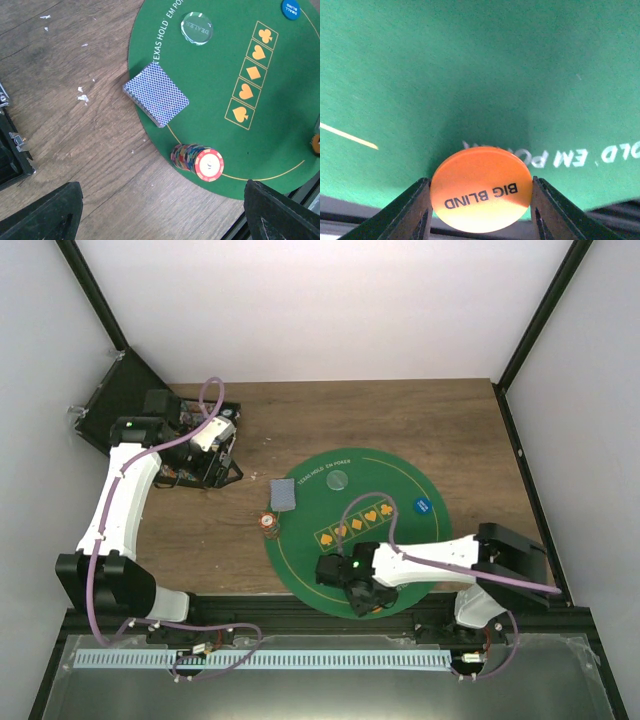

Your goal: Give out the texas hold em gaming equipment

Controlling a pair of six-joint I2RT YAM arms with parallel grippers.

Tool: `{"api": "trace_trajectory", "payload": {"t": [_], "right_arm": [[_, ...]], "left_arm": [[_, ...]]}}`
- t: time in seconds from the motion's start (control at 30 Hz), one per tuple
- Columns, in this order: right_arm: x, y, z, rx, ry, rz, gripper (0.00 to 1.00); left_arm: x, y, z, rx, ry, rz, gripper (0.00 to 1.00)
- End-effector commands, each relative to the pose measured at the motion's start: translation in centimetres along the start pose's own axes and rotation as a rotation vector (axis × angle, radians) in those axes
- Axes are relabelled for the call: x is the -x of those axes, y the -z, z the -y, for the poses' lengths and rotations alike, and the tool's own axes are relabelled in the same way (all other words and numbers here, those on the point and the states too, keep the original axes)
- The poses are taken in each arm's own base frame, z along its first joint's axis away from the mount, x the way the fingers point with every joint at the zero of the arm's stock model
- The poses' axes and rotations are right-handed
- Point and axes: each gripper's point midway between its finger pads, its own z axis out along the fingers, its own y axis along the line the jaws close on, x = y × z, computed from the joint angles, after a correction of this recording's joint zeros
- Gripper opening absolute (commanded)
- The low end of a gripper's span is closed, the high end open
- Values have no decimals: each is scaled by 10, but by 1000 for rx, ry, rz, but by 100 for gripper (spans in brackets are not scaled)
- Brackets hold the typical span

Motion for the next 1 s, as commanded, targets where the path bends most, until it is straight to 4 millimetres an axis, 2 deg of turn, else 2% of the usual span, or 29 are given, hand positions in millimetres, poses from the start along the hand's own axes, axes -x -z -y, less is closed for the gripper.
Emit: {"api": "trace_trajectory", "payload": {"t": [0.0,0.23,0.3,0.4,0.47,0.53,0.6,0.7,0.8,0.97], "right_arm": [[-17,6,18,-7,-154,-31,42],[-5,-4,26,55,-216,-2,43],[-1,-5,26,70,-223,6,47],[3,-6,23,98,-221,9,61],[5,-1,25,91,-223,14,78],[10,7,27,82,-230,37,93],[20,18,24,107,-221,68,100],[31,34,22,122,-211,108,100],[41,48,33,95,-227,158,100],[53,56,37,139,-235,207,100]], "left_arm": [[0,-1,4,-33,-9,0,89],[-7,-7,21,-103,-28,-23,88],[-12,-13,30,-118,-60,-50,88],[-23,-29,46,-119,-127,-139,93],[-30,-38,57,-117,-181,-198,99],[-35,-46,60,-100,-209,-224,100],[-40,-58,64,-79,-250,-254,100],[-48,-75,69,-44,-317,-310,99],[-55,-89,74,-5,-383,-342,100],[-62,-116,69,71,-466,-375,100]]}}
